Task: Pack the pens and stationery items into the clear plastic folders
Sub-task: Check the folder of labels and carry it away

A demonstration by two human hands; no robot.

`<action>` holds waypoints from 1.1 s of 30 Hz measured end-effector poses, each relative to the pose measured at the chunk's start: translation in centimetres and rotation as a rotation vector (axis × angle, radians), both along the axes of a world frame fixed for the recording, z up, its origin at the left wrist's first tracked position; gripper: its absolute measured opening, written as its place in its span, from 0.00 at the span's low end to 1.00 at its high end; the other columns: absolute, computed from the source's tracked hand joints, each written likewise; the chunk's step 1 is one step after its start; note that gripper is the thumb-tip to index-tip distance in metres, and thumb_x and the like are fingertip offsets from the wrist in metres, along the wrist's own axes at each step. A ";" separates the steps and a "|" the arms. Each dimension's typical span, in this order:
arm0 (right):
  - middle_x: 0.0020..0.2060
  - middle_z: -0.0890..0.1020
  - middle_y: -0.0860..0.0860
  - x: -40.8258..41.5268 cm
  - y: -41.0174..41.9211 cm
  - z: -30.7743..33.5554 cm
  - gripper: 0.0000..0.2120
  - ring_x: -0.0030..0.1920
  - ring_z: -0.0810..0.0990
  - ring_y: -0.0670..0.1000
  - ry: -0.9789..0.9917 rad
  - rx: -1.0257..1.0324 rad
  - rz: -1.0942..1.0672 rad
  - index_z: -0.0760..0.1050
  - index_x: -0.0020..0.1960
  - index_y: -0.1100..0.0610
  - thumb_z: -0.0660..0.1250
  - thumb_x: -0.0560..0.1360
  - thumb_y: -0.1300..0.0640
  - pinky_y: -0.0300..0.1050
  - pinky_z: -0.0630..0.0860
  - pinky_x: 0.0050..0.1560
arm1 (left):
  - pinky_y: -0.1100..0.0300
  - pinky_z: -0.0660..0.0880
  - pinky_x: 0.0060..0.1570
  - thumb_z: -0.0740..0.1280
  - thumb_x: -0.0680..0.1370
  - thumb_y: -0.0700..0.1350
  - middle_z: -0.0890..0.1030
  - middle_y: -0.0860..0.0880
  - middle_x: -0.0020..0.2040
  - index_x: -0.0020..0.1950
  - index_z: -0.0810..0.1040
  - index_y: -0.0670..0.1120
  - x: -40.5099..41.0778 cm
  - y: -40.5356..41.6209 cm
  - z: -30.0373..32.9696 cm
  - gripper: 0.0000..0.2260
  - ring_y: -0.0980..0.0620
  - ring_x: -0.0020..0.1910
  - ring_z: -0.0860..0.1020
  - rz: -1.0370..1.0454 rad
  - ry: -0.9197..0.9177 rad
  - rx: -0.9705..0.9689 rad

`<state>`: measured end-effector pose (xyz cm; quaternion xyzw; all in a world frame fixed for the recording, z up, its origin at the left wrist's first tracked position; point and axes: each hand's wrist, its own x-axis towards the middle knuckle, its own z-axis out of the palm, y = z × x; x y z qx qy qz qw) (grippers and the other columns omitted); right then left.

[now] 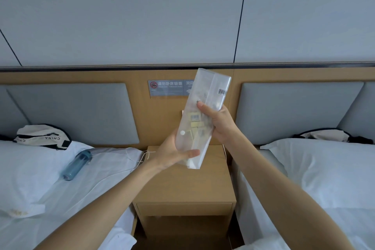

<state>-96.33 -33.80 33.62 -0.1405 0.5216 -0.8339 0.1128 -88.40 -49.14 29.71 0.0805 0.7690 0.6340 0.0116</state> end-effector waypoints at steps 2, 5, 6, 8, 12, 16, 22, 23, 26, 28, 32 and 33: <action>0.50 0.82 0.59 -0.1 0.4 0.0 0.22 0.50 0.82 0.59 0.001 -0.010 -0.009 0.73 0.62 0.65 0.71 0.71 0.59 0.53 0.80 0.46 | 0.64 0.77 0.50 0.76 0.64 0.41 0.80 0.50 0.57 0.66 0.69 0.46 -0.4 0.5 0.0 0.32 0.57 0.55 0.80 0.016 0.013 0.005; 0.48 0.82 0.56 -0.4 1.7 0.0 0.18 0.49 0.83 0.57 -0.005 -0.019 -0.035 0.74 0.60 0.62 0.71 0.71 0.59 0.52 0.80 0.45 | 0.65 0.76 0.47 0.76 0.66 0.38 0.80 0.49 0.57 0.65 0.70 0.45 -1.3 1.7 0.1 0.29 0.57 0.53 0.80 0.005 0.016 0.025; 0.48 0.82 0.56 -0.4 2.3 0.0 0.19 0.49 0.83 0.57 -0.013 -0.020 -0.049 0.74 0.59 0.62 0.71 0.71 0.59 0.53 0.80 0.45 | 0.66 0.76 0.47 0.76 0.67 0.37 0.81 0.50 0.55 0.64 0.71 0.46 -1.6 2.1 0.1 0.28 0.58 0.53 0.80 -0.007 0.011 0.027; 0.48 0.83 0.57 -0.5 3.7 0.0 0.22 0.49 0.83 0.58 -0.014 -0.011 -0.069 0.74 0.60 0.63 0.73 0.70 0.57 0.53 0.80 0.46 | 0.67 0.75 0.45 0.77 0.67 0.38 0.83 0.54 0.51 0.61 0.72 0.50 -2.1 3.2 0.1 0.26 0.59 0.51 0.81 -0.039 0.001 0.034; 0.52 0.80 0.58 0.9 6.4 -0.8 0.39 0.52 0.82 0.58 -0.021 0.053 -0.084 0.69 0.66 0.65 0.78 0.64 0.47 0.52 0.79 0.47 | 0.67 0.76 0.45 0.78 0.66 0.38 0.83 0.55 0.50 0.61 0.72 0.50 -2.5 5.4 -1.2 0.27 0.58 0.51 0.81 -0.139 -0.040 0.062; 0.55 0.78 0.61 5.1 9.0 -3.9 0.31 0.56 0.79 0.60 -0.051 0.065 -0.110 0.67 0.67 0.66 0.73 0.71 0.53 0.55 0.78 0.54 | 0.65 0.77 0.46 0.74 0.70 0.36 0.83 0.52 0.52 0.61 0.73 0.51 -1.6 7.7 -2.5 0.23 0.56 0.52 0.81 -0.299 -0.059 0.065; 0.51 0.82 0.58 15.4 12.7 -7.5 0.16 0.51 0.82 0.57 -0.128 0.005 -0.535 0.73 0.62 0.64 0.67 0.75 0.62 0.50 0.79 0.49 | 0.55 0.79 0.51 0.79 0.67 0.43 0.82 0.47 0.54 0.60 0.74 0.47 2.0 12.9 -4.9 0.25 0.50 0.53 0.81 -0.613 -0.073 -0.015; 0.50 0.82 0.58 17.5 13.4 -7.9 0.15 0.49 0.82 0.56 -0.133 0.006 -0.615 0.74 0.61 0.64 0.67 0.75 0.63 0.49 0.80 0.48 | 0.56 0.79 0.50 0.79 0.66 0.46 0.82 0.49 0.53 0.60 0.74 0.48 3.2 14.0 -5.4 0.26 0.52 0.52 0.81 -0.664 -0.070 -0.035; 0.51 0.82 0.59 24.5 15.2 -9.1 0.21 0.50 0.82 0.58 -0.150 -0.010 -0.830 0.74 0.62 0.63 0.72 0.71 0.60 0.51 0.79 0.50 | 0.67 0.77 0.41 0.77 0.69 0.45 0.82 0.55 0.49 0.58 0.74 0.53 7.6 17.4 -6.9 0.20 0.61 0.48 0.81 -0.856 -0.055 -0.082; 0.49 0.82 0.58 29.7 16.3 -9.3 0.18 0.49 0.82 0.57 -0.152 -0.033 -0.956 0.75 0.59 0.63 0.71 0.71 0.61 0.51 0.80 0.49 | 0.68 0.76 0.39 0.76 0.70 0.45 0.81 0.54 0.51 0.60 0.74 0.53 11.2 19.9 -7.3 0.20 0.59 0.49 0.81 -0.999 -0.030 -0.114; 0.43 0.83 0.56 39.3 18.5 -7.6 0.12 0.43 0.83 0.54 -0.104 -0.026 -1.161 0.81 0.51 0.60 0.74 0.68 0.61 0.48 0.80 0.46 | 0.71 0.74 0.36 0.74 0.71 0.40 0.81 0.57 0.45 0.54 0.75 0.57 19.2 24.5 -5.4 0.17 0.62 0.44 0.80 -1.197 0.030 -0.099; 0.44 0.83 0.56 41.7 19.0 -6.9 0.13 0.43 0.82 0.54 -0.088 -0.009 -1.214 0.80 0.51 0.60 0.75 0.67 0.61 0.49 0.79 0.47 | 0.72 0.73 0.35 0.74 0.71 0.39 0.80 0.58 0.44 0.52 0.74 0.57 21.1 25.6 -4.7 0.17 0.64 0.43 0.79 -1.234 0.047 -0.078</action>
